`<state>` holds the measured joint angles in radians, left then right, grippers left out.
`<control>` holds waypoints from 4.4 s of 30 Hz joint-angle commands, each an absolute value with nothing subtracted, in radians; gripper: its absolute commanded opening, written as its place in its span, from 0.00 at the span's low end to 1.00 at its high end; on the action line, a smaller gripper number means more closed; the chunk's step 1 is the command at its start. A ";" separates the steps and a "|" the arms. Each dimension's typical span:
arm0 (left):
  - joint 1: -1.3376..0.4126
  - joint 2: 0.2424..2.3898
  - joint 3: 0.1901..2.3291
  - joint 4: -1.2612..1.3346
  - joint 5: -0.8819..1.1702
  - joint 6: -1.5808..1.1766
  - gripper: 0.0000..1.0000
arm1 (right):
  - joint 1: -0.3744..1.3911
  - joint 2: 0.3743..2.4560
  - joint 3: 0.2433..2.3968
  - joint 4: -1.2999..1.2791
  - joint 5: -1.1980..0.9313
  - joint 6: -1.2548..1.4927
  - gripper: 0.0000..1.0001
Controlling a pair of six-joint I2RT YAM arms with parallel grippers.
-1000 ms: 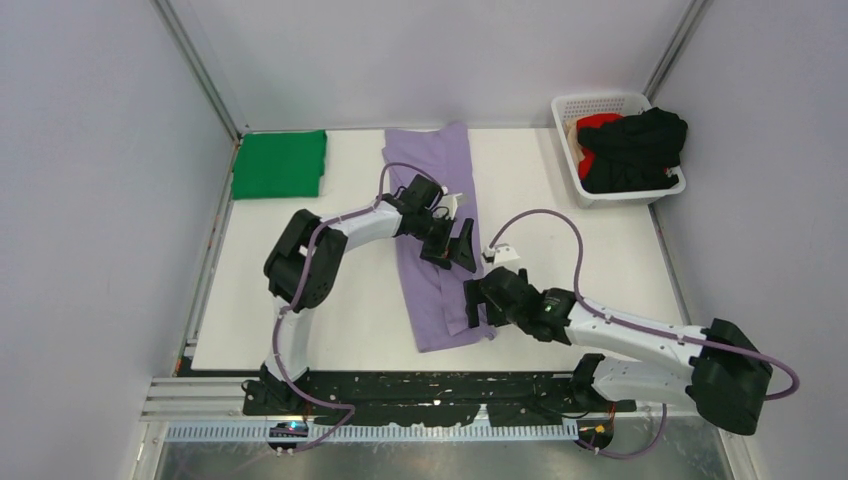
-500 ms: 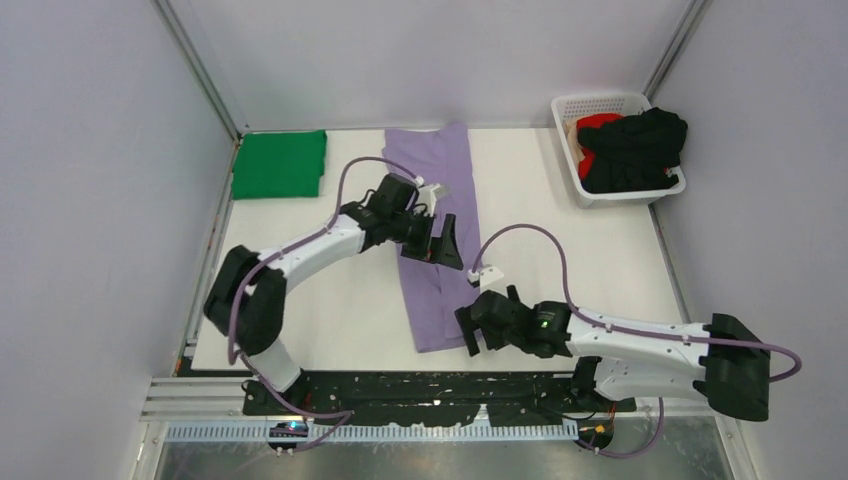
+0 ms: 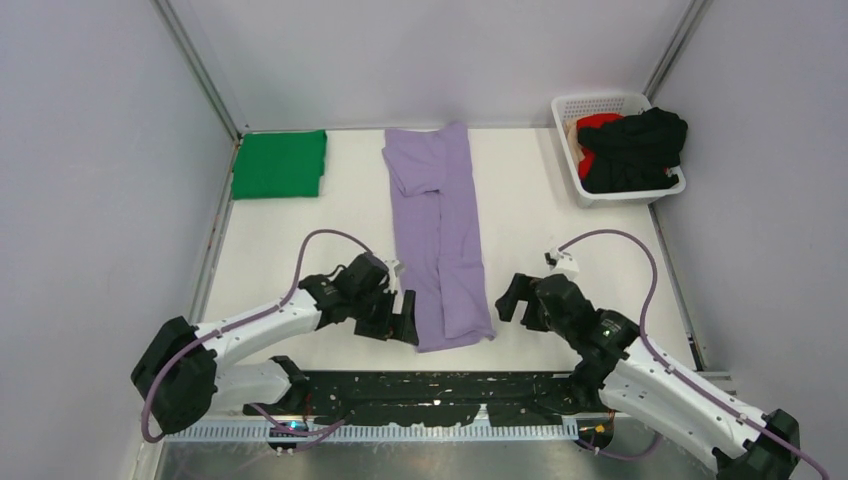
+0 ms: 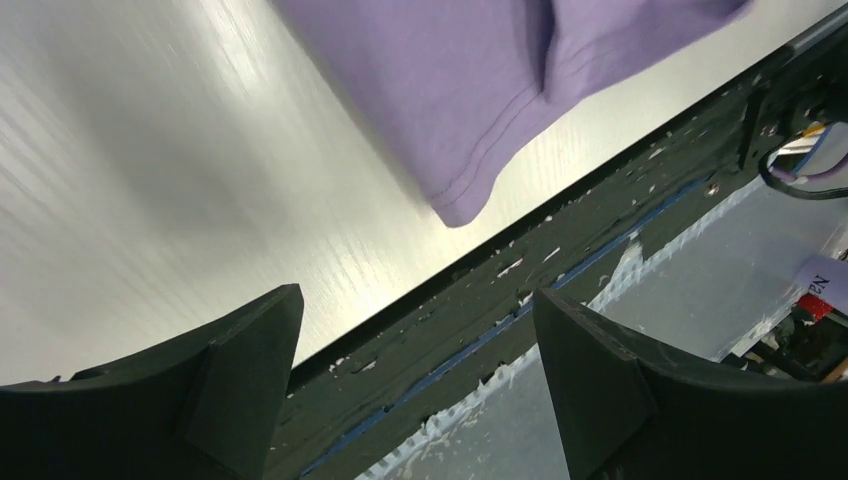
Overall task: Fold and stack the t-shirts
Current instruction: Grab the bottom of the folded rectangular tshirt with both arms, then fold the folded rectangular tshirt in 1/3 of the way
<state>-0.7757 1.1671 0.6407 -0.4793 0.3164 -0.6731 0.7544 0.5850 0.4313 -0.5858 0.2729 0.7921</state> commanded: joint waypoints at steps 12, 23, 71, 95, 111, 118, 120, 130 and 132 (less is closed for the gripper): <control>-0.940 1.428 0.729 -0.384 0.256 -0.744 0.73 | 0.719 1.022 0.403 -0.312 -0.148 0.711 0.62; -0.953 1.511 0.738 -0.396 0.221 -0.742 0.18 | 0.721 1.048 0.399 -0.293 -0.243 0.703 0.46; -0.944 1.164 0.694 -0.495 0.151 -0.753 0.00 | 0.883 0.956 0.583 -0.504 0.030 0.692 0.05; -0.513 1.712 1.332 -0.602 0.119 -0.488 0.00 | 0.484 1.579 1.154 -0.290 0.049 0.420 0.05; -0.421 1.976 1.581 -0.645 0.183 -0.484 0.02 | 0.413 1.835 1.355 -0.254 0.021 0.405 0.05; -0.398 2.041 1.679 -0.697 0.125 -0.515 0.02 | 0.373 1.932 1.425 -0.221 -0.056 0.409 0.08; -0.391 2.053 1.701 -0.702 0.125 -0.514 0.07 | 0.364 1.960 1.452 -0.210 -0.093 0.413 0.11; -0.368 1.948 1.690 -0.700 0.118 -0.514 1.00 | 0.330 1.900 1.442 -0.215 -0.058 0.442 0.96; -0.368 1.891 1.602 -0.652 0.166 -0.527 1.00 | 0.330 1.851 1.375 -0.201 -0.079 0.427 0.96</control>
